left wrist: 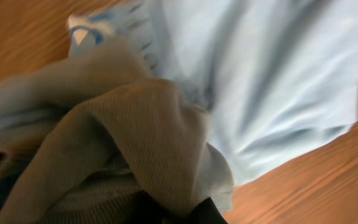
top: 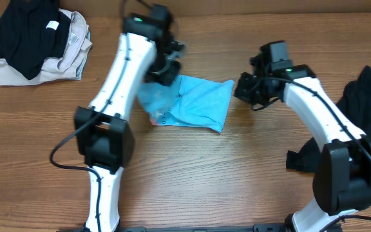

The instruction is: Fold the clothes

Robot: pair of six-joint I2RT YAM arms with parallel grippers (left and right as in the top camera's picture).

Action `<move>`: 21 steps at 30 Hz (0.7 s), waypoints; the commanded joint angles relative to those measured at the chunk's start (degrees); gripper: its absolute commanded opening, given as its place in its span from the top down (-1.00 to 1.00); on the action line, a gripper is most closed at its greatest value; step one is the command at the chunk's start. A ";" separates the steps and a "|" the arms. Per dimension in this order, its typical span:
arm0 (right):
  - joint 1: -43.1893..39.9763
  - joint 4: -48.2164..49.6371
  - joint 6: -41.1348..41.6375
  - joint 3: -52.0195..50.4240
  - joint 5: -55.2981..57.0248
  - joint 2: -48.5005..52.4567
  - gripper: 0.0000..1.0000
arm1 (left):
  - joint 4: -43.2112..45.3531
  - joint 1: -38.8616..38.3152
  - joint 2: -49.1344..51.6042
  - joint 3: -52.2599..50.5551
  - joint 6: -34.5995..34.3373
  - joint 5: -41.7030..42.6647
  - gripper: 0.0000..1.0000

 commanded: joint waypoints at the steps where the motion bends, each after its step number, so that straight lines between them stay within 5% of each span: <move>1: -3.98 -1.73 -1.25 0.13 -1.27 -6.10 0.92 | 2.34 -5.14 -0.61 1.51 -3.61 -2.23 0.92; 6: -8.28 -5.22 -3.17 0.13 -1.27 -11.17 0.92 | 6.01 -9.97 -0.20 1.49 -5.53 -1.99 0.81; 8: -9.94 -6.62 -4.17 0.13 -1.27 -12.55 0.90 | 7.30 -11.76 -0.07 1.42 -5.57 -1.97 0.59; 9: -10.75 -7.32 -4.46 0.13 -1.27 -13.03 0.89 | 7.85 -12.72 0.00 1.38 -5.53 -1.99 0.37; 11: -12.15 -8.50 -5.05 0.13 -1.29 -13.57 0.71 | 8.85 -14.32 0.00 1.38 -5.51 -2.01 -0.70; 12: -12.85 -9.07 -5.55 0.13 -1.33 -13.70 0.66 | 9.40 -15.10 0.00 1.38 -5.51 -1.99 -0.99; 21: -14.25 -10.62 -8.74 0.13 -4.76 -13.75 0.48 | 2.67 -14.60 -0.55 10.88 -6.97 -6.12 -1.00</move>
